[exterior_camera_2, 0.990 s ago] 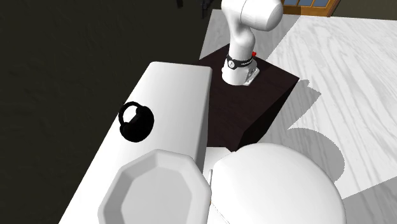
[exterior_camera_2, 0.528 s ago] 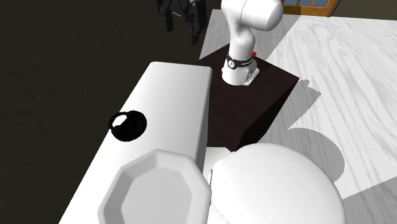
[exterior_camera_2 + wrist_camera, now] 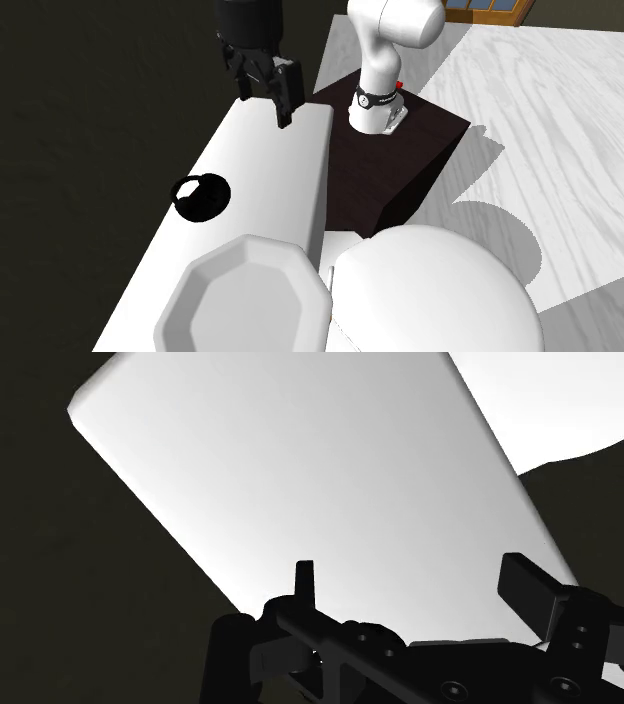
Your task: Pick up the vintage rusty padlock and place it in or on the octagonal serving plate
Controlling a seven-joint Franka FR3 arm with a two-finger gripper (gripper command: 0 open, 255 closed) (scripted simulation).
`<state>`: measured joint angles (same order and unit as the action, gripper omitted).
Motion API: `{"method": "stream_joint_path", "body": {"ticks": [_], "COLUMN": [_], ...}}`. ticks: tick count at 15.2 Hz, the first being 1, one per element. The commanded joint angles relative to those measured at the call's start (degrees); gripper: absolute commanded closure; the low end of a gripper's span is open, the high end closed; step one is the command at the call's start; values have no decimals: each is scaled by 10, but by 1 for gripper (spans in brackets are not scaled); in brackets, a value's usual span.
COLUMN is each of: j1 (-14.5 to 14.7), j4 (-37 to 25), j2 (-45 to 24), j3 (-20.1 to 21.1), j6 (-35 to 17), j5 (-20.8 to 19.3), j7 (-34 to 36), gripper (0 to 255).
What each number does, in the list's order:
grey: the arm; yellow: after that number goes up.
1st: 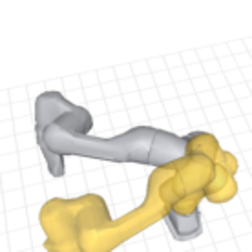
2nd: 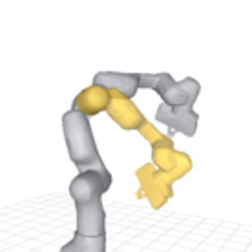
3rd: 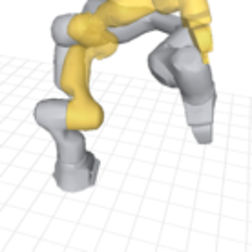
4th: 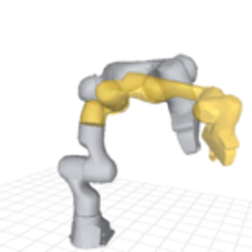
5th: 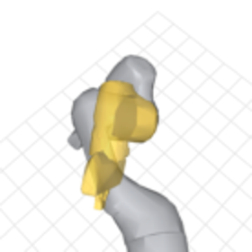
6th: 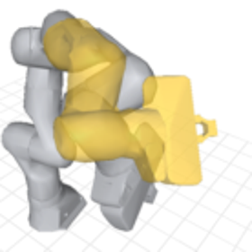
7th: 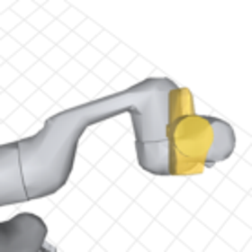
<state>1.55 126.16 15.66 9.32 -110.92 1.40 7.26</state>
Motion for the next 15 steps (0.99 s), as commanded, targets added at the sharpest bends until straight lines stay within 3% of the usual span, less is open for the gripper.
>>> {"method": "stream_joint_path", "body": {"ticks": [1,6,15], "j1": [1,6,6], "j4": [-29,-101,-67], "j2": [-44,-136,-157], "j3": [8,23,23], "j6": [-23,-61,-117], "j5": [-5,-23,-29], "j7": [15,51,55], "gripper": [0,0,0]}}
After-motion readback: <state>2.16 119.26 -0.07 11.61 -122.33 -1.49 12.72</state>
